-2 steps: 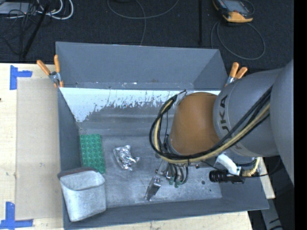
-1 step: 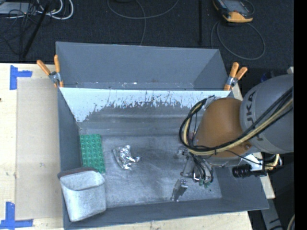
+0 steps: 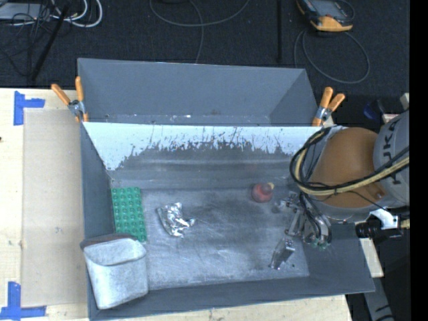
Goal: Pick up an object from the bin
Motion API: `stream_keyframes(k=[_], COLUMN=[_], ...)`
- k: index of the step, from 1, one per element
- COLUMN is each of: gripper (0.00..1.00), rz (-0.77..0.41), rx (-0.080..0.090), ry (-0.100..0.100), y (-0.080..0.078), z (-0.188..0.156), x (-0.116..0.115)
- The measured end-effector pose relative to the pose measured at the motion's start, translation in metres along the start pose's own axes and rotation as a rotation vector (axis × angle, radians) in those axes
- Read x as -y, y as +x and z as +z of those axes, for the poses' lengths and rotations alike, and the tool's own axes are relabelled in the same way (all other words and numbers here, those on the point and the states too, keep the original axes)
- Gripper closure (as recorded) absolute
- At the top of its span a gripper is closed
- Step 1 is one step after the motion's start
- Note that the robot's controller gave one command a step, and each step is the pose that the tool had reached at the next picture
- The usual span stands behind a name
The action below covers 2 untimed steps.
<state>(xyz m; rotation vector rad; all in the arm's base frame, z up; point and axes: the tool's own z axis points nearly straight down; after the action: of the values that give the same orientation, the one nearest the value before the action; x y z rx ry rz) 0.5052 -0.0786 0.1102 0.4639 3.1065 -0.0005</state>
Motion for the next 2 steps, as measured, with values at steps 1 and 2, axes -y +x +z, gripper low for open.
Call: stream_keyframes(k=[1, 2], gripper=[0.00, 0.00], rz=[0.041, 0.128], rx=[0.008, 0.001], ry=[-0.001, -0.001], y=[-0.042, -0.082], z=[-0.066, 0.031], x=[0.002, -0.055])
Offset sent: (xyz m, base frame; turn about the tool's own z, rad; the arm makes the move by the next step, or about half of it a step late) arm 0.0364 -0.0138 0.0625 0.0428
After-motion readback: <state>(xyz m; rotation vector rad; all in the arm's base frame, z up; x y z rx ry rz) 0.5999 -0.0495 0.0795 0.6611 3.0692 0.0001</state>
